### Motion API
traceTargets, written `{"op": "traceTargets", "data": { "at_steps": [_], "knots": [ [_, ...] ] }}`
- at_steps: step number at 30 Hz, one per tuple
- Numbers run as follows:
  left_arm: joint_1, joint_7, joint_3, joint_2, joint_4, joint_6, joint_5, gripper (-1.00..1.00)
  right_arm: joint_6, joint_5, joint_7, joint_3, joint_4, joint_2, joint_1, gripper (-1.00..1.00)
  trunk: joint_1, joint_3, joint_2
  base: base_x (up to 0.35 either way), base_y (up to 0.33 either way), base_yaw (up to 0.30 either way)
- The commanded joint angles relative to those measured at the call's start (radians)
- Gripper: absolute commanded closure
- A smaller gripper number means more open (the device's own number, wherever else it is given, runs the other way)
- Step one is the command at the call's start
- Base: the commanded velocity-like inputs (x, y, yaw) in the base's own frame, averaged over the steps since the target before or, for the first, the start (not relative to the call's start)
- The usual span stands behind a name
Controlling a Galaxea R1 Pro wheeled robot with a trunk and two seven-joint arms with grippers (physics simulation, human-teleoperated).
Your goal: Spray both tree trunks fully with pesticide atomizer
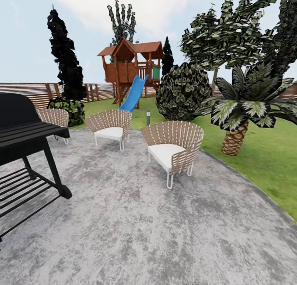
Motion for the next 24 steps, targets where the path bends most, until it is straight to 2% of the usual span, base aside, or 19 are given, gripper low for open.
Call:
{"op": "traceTargets", "data": {
  "at_steps": [1,7,11,14,24],
  "knots": [
    [0.0,0.0,0.0,0.001,0.0,0.0,0.0,-1.0,0.0,0.0,0.0,0.0,0.0,0.0,0.0,-1.0,0.004,-0.003,-0.007,0.0,0.0,-0.3],
    [0.0,0.0,0.004,0.004,0.0,0.001,0.001,-1.0,0.0,0.0,0.0,0.0,0.0,0.0,0.0,-1.0,0.027,-0.022,-0.049,0.0,0.0,-0.3],
    [0.0,0.0,0.038,0.004,0.0,0.0,0.0,-1.0,0.0,0.0,0.0,0.0,0.0,0.0,0.0,-1.0,0.042,-0.035,-0.077,0.0,0.0,-0.3],
    [0.0,0.0,0.048,0.004,0.0,0.0,0.0,-1.0,0.0,0.0,0.0,0.0,0.0,0.0,0.0,-1.0,0.054,-0.044,-0.098,0.0,0.0,-0.3],
    [0.0,0.0,0.054,0.004,0.0,0.0,-0.001,-1.0,0.0,0.0,0.0,0.0,0.0,0.001,0.0,-1.0,0.092,-0.075,-0.168,0.0,0.0,-0.3]
  ]
}}
